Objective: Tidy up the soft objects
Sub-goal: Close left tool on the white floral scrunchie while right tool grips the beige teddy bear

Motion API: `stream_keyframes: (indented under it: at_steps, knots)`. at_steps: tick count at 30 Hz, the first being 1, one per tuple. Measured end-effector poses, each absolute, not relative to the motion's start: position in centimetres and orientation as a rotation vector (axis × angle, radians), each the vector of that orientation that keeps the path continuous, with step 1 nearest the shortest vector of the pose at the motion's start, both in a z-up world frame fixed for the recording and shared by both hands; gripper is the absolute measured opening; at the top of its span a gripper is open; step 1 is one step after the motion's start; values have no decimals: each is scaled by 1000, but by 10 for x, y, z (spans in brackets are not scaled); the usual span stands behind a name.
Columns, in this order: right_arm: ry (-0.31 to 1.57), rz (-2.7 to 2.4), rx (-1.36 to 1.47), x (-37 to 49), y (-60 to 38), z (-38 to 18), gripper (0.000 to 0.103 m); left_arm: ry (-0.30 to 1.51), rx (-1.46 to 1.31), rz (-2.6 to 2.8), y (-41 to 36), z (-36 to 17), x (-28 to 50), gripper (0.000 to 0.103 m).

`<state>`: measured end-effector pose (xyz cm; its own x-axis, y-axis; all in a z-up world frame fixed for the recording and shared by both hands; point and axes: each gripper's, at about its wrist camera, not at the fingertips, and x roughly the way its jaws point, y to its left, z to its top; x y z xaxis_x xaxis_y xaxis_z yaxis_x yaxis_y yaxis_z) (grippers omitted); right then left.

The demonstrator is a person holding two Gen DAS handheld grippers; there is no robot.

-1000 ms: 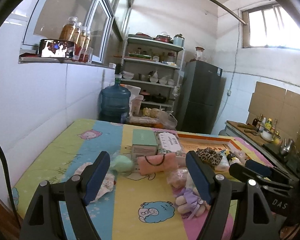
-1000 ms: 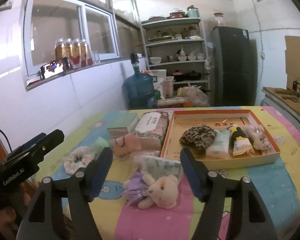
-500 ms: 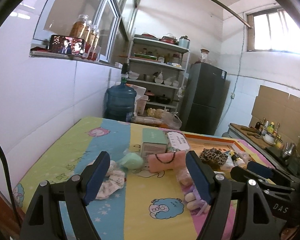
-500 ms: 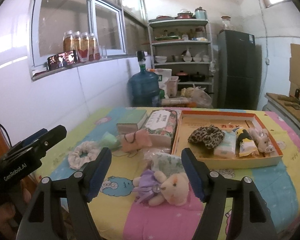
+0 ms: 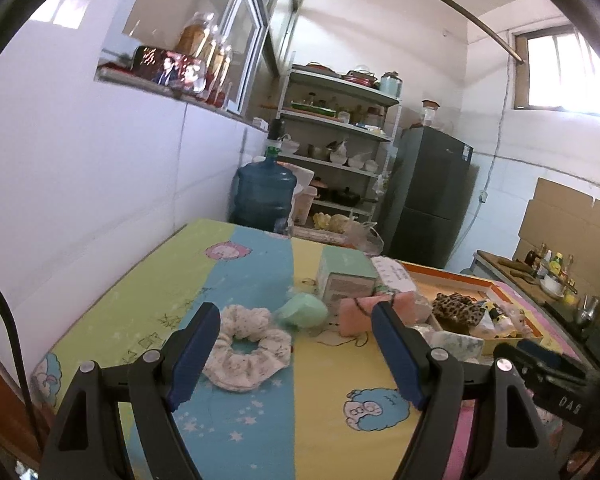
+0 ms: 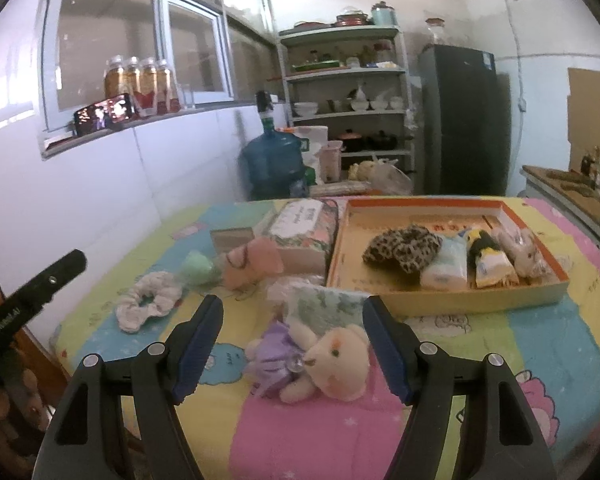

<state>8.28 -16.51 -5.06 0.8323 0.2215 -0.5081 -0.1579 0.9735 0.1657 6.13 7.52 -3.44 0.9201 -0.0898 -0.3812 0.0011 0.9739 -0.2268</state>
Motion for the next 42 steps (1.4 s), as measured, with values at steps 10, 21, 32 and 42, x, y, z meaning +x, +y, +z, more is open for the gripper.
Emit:
stream_keyframes:
  at_steps: [10, 21, 32, 42]
  knots:
    - [645, 222, 105, 94, -157, -92, 74, 445, -248, -27, 93, -58, 73, 78]
    - [692, 166, 178, 119, -188, -113, 74, 454, -259, -10, 119, -73, 82, 78]
    - [689, 286, 214, 108, -175, -111, 47, 637, -165, -33, 133, -99, 143, 75]
    - [685, 371, 220, 98, -160, -109, 47, 752, -122, -27, 122, -124, 171, 57]
